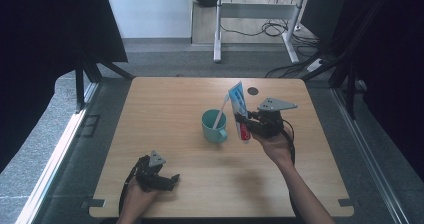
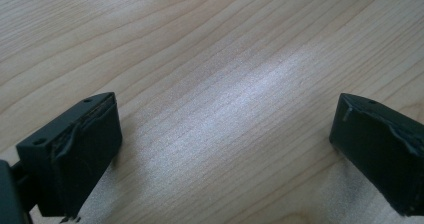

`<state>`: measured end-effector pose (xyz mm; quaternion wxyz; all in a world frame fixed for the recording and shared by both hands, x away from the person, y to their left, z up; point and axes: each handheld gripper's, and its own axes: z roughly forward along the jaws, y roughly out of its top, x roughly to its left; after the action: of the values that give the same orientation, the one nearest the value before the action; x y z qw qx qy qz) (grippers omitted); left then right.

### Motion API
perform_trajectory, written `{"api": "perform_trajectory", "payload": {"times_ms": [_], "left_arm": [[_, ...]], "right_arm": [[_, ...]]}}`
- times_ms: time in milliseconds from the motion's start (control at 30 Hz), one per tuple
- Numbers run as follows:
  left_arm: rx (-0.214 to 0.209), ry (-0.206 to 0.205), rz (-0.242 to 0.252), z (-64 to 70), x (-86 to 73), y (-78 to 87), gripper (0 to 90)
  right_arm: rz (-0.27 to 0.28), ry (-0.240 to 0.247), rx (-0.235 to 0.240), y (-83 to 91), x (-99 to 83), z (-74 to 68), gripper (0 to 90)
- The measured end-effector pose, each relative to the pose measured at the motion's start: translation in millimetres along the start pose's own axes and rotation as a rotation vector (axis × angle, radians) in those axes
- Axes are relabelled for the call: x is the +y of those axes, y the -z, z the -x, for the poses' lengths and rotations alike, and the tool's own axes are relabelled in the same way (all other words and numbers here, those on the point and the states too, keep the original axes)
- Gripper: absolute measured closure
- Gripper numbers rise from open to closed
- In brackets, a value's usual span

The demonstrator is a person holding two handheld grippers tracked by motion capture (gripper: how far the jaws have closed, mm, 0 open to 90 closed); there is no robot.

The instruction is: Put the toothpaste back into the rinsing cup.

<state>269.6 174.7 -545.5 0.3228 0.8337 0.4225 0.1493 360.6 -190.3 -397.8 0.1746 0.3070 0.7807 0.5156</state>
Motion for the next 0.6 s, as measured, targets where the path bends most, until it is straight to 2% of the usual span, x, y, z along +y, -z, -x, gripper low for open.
{"api": "perform_trajectory", "payload": {"times_ms": [300,600], "left_arm": [[0.0,-0.001,0.0,0.0,0.0,0.0,0.2],[0.001,-0.001,-0.001,-0.1,0.0,0.1,0.2]], "right_arm": [[0.035,-0.016,0.01,-9.2,10.8,2.3,72.2],[0.057,-0.008,0.021,-20.7,22.2,1.5,72.2]]}}
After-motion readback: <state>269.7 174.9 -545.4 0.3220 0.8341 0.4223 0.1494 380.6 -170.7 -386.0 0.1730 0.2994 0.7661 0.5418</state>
